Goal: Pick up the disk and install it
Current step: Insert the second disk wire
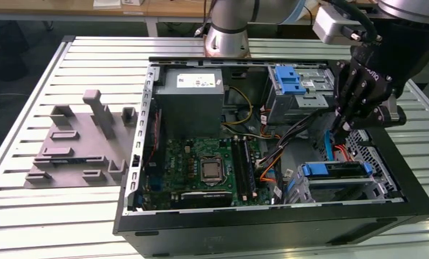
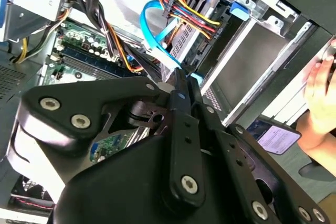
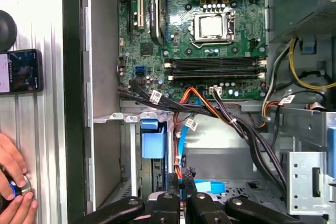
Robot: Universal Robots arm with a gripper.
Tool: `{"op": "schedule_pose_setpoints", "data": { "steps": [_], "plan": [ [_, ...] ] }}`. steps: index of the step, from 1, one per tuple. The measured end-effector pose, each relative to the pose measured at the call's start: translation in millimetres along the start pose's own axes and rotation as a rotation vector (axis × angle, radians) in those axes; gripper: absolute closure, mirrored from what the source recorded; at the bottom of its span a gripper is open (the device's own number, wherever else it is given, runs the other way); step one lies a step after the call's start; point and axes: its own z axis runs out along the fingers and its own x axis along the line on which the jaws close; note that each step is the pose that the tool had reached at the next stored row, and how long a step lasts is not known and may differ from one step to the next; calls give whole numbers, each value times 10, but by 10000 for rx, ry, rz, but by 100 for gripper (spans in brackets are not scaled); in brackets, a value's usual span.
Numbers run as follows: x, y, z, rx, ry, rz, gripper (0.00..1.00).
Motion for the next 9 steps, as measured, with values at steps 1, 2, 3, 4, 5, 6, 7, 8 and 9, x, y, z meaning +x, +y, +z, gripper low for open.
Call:
{"op": "schedule_pose_setpoints", "data": {
  "steps": [1,2,3,4,5,6,7,8,9],
  "plan": [
    [-2,0,6,1,15,0,82],
    [-3,0,10,2,21,0,82],
    [-5,0,14,2,23,0,82],
    [-6,0,18,2,29,0,82],
    [-7,0,21,3,39,0,75],
    [-8,1,26,3,52,0,75],
    [-8,1,32,4,66,0,75],
    [-9,0,41,4,75,0,75],
    [-10,1,50,5,81,0,75]
  ]
}}
